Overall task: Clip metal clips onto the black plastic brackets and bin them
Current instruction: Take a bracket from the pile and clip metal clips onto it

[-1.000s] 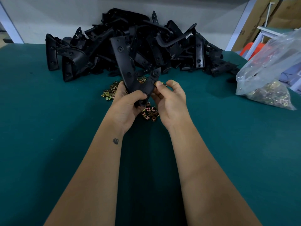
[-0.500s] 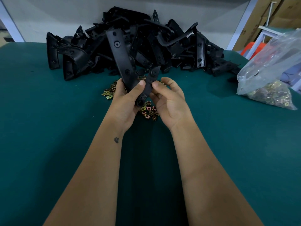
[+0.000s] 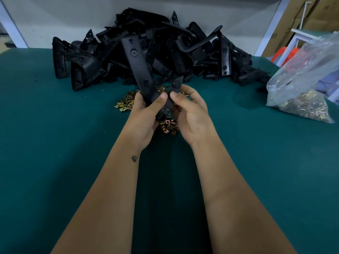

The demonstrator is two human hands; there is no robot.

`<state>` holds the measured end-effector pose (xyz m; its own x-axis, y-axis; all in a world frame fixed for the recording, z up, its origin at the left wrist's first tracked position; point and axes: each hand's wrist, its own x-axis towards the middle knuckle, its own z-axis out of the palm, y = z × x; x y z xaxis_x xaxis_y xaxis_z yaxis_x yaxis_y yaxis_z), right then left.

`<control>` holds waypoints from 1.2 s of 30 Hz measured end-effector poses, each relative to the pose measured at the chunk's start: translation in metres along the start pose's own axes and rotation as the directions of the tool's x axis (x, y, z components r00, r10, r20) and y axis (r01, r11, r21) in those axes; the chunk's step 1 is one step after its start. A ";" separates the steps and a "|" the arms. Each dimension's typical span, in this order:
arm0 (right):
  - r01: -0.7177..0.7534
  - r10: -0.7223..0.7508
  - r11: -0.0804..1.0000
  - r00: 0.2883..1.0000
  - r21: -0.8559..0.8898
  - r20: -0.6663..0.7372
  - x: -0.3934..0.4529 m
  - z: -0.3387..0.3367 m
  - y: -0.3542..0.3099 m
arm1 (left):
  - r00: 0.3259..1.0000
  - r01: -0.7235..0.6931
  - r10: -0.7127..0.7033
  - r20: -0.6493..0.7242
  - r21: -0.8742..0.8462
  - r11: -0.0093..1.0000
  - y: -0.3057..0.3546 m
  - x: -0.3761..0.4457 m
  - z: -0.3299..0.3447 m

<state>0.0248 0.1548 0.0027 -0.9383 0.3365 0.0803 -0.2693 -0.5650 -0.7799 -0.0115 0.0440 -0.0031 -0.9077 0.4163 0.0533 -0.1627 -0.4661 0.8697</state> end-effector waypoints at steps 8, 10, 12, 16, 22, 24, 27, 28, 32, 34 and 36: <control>-0.024 0.024 0.999 1.000 0.022 0.019 0.001 0.001 0.001 | 0.993 0.108 -0.117 -0.033 -0.212 0.971 0.000 0.005 0.003; -0.019 0.019 1.000 0.999 0.005 0.041 0.000 0.001 0.002 | 0.990 0.127 -0.138 -0.024 -0.262 0.957 0.000 0.005 0.002; -0.010 0.010 1.000 0.998 0.005 0.067 0.000 0.001 0.002 | 0.989 0.138 -0.145 0.002 -0.333 0.933 -0.001 0.005 0.000; 0.047 -0.044 0.995 0.998 -0.092 0.039 0.000 0.001 0.001 | 0.993 0.099 -0.119 0.002 -0.573 0.814 0.001 0.005 -0.006; 0.145 -0.279 0.438 0.960 -0.887 0.019 -0.002 0.002 0.016 | 0.990 -0.072 -0.053 -0.134 -0.781 0.620 0.013 0.007 -0.025; 0.194 -0.225 0.162 0.962 -0.967 0.155 -0.002 0.001 0.023 | 0.982 -0.124 -0.045 -0.182 -0.810 0.574 0.018 0.008 -0.032; 0.221 -0.027 -0.199 0.973 -0.955 0.231 -0.002 0.001 0.031 | 0.974 -0.163 -0.047 -0.221 -0.831 0.533 0.021 0.008 -0.038; 0.226 0.002 -0.246 0.973 -0.943 0.233 -0.002 0.001 0.032 | 0.973 -0.164 -0.050 -0.224 -0.831 0.531 0.021 0.008 -0.038; 0.199 -0.105 -0.239 0.968 -0.950 0.229 0.001 -0.001 0.029 | 0.971 -0.146 -0.073 -0.227 -0.809 0.569 0.018 0.009 -0.035; 0.177 -0.140 -0.255 0.966 -0.950 0.218 0.002 -0.002 0.025 | 0.970 -0.138 -0.083 -0.229 -0.796 0.589 0.017 0.009 -0.034; 0.146 -0.174 -0.258 0.965 -0.955 0.195 0.002 -0.004 0.024 | 0.970 -0.132 -0.086 -0.227 -0.791 0.598 0.016 0.010 -0.034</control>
<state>0.0172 0.1452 -0.0178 -0.9010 0.2767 0.3342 0.1399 0.9144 -0.3798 -0.0359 0.0141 -0.0050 -0.9543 0.2667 -0.1347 -0.2834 -0.9509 0.1246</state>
